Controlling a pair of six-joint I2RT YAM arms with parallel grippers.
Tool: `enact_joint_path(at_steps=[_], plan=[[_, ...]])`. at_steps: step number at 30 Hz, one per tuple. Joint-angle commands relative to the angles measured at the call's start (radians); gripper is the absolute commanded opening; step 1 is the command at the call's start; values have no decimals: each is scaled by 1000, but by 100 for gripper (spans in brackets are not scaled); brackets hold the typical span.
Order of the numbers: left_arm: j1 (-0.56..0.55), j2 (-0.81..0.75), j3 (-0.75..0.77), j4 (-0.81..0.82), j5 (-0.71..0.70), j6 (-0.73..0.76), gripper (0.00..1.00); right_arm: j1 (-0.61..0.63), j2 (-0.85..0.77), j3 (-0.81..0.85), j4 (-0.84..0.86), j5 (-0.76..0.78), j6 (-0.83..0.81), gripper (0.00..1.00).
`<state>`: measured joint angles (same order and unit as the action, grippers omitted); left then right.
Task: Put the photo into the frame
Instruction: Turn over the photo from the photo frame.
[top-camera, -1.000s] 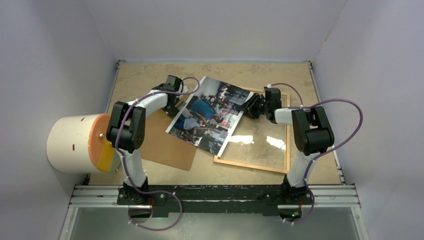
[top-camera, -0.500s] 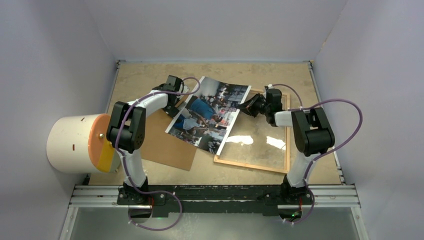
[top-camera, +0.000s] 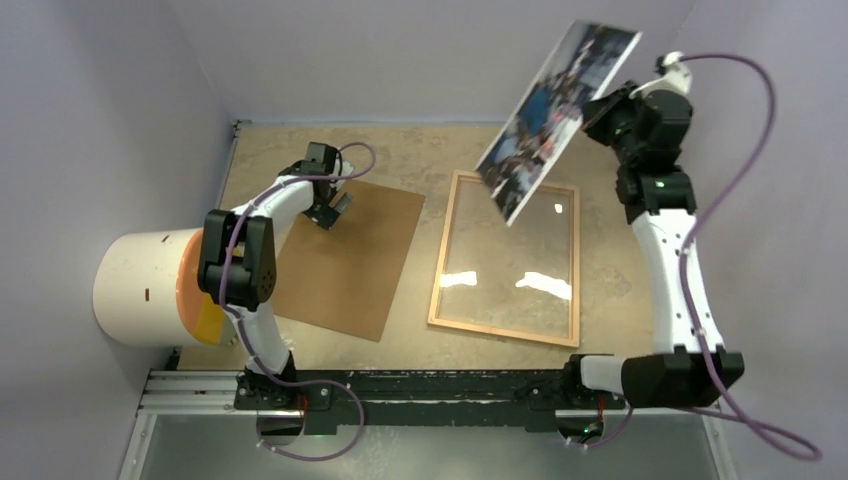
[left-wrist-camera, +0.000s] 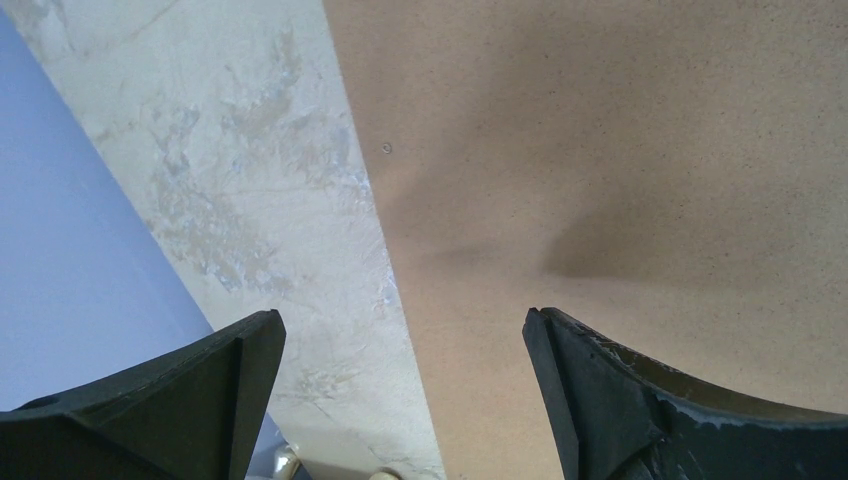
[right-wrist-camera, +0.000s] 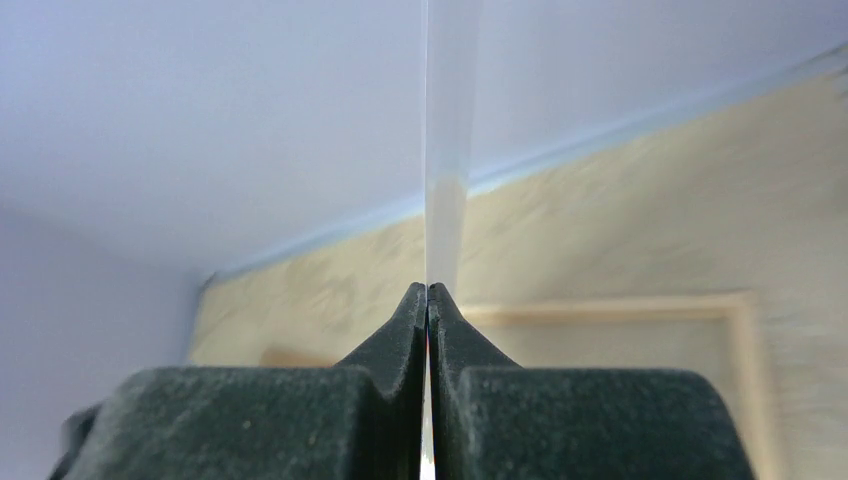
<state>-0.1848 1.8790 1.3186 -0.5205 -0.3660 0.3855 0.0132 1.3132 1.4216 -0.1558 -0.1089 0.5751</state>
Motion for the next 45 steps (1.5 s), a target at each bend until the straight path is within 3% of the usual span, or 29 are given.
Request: enact_joint_path(at_steps=[1, 5, 11, 15, 17, 19, 24, 26, 29, 33, 39, 45], plan=[[-2, -75, 9, -4, 34, 1, 100, 2, -49, 175, -281, 382, -276, 0], [-2, -99, 2, -20, 47, -4, 100, 77, 24, 306, -344, 427, -390, 0], [-2, -139, -23, -21, 39, -3, 100, 422, 361, 596, -659, 770, -534, 0], [-2, -150, -39, -14, 36, -2, 100, 497, 493, 608, -740, 816, -499, 0], [-2, -149, -42, -13, 37, -5, 100, 502, 494, 540, -709, 750, -447, 0], [-2, -149, -45, -11, 38, -6, 100, 498, 464, 433, -653, 572, -357, 0], [-2, -156, -59, -1, 35, -6, 100, 485, 313, 53, -310, 431, -41, 0], [-2, -156, -67, 3, 35, -5, 100, 457, 318, 33, -292, 353, 64, 0], [-2, -154, -71, 5, 35, -5, 100, 441, 414, 114, -400, 290, 177, 0], [-2, -147, -70, 6, 34, -7, 100, 441, 498, 195, -520, 283, 363, 0], [-2, -145, -66, 8, 27, 3, 100, 441, 458, 116, -505, 423, 600, 0], [-2, -131, -65, 15, 21, 13, 100, 441, 428, 68, -516, 514, 717, 0]])
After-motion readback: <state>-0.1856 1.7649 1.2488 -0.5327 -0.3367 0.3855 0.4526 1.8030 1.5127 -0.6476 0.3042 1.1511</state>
